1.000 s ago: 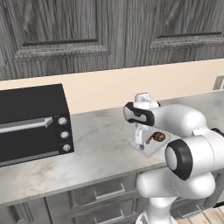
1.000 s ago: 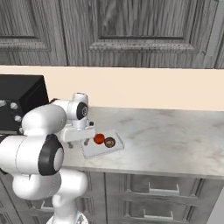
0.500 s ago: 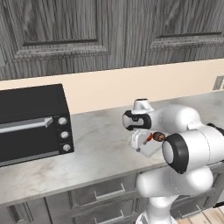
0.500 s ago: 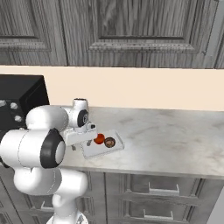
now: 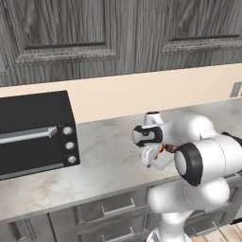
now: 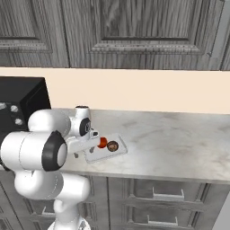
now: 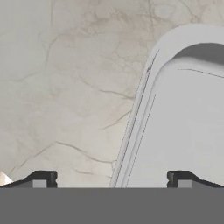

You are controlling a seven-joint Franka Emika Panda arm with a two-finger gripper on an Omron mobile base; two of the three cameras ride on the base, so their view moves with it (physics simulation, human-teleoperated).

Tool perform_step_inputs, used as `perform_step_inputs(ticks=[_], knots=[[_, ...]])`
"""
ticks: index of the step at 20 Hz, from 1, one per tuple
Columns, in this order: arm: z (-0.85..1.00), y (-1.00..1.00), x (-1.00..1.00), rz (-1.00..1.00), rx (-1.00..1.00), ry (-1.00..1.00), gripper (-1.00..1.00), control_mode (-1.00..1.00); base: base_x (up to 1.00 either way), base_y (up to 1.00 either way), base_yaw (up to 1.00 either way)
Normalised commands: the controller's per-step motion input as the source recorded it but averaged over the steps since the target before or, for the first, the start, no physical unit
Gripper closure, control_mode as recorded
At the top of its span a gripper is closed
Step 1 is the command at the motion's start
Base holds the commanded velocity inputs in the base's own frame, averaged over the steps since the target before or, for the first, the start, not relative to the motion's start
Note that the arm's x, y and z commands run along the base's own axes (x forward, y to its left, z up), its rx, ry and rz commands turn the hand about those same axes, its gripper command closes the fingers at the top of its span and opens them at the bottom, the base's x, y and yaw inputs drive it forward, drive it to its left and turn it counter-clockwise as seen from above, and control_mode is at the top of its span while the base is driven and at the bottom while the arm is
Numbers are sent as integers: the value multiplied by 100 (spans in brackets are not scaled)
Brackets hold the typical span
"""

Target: Take the tomato and potato out of the freezer and place them in the tupperware container on the counter. Then put the tupperware containing the vegetables back in the freezer.

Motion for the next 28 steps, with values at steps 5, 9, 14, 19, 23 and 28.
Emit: perform_step_inputs(ticks=[5, 9, 14, 19, 23, 28], knots=[[-34, 0, 0, 0, 0, -1, -100, -100, 0, 0, 0], [-35, 0, 0, 0, -1, -4, -100, -100, 0, 0, 0], [-39, 0, 0, 0, 0, -1, 100, -100, 0, 0, 0], [-43, 0, 0, 0, 0, 0, 100, -100, 0, 0, 0], [-49, 0, 0, 0, -1, -1, 100, -100, 0, 0, 0], [-53, 9, -15, 0, -1, -7, 100, -100, 0, 0, 0]])
